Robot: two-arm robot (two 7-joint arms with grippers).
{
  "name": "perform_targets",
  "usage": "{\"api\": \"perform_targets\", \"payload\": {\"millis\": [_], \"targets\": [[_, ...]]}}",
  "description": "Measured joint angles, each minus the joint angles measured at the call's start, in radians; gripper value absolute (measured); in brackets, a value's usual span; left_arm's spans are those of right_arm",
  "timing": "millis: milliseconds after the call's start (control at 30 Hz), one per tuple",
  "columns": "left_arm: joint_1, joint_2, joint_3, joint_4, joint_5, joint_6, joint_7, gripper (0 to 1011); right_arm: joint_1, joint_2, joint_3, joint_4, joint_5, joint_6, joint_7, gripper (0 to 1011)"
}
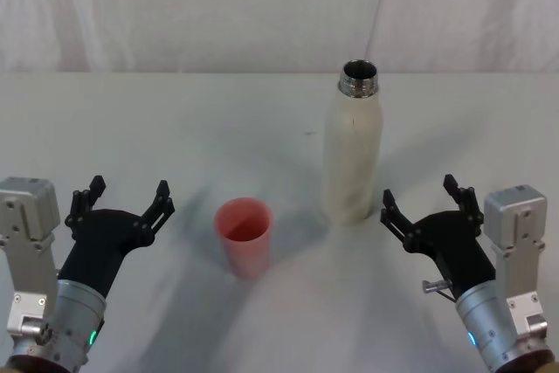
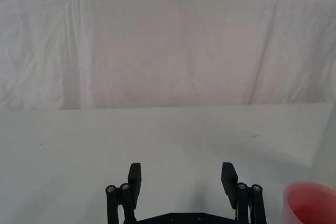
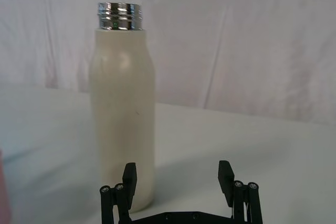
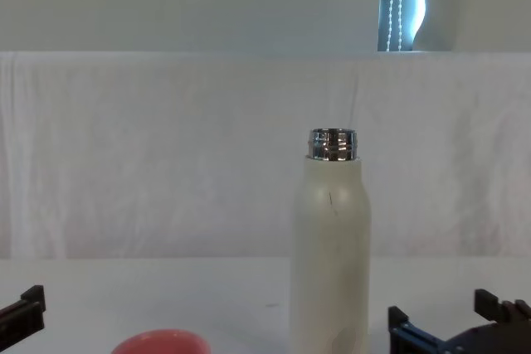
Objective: Grasp the thermos with one hand and pour water into the cup lid.
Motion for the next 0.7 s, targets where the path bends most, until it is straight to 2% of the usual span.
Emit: {"api": "perform_targets", "payload": {"millis": [333,700], "targets": [[0.0,0.0,0.0,0.0,0.0,0.0,0.0,1001,-0.012,-0.017,0.035,0.015,-0.033,-0.017,-0.022,1001],[0.0,0.0,0.0,0.0,0.0,0.0,0.0,1001,0.016,-0.052,0.04,0.062,-0.079,-0.03,-0.042,1001]]}}
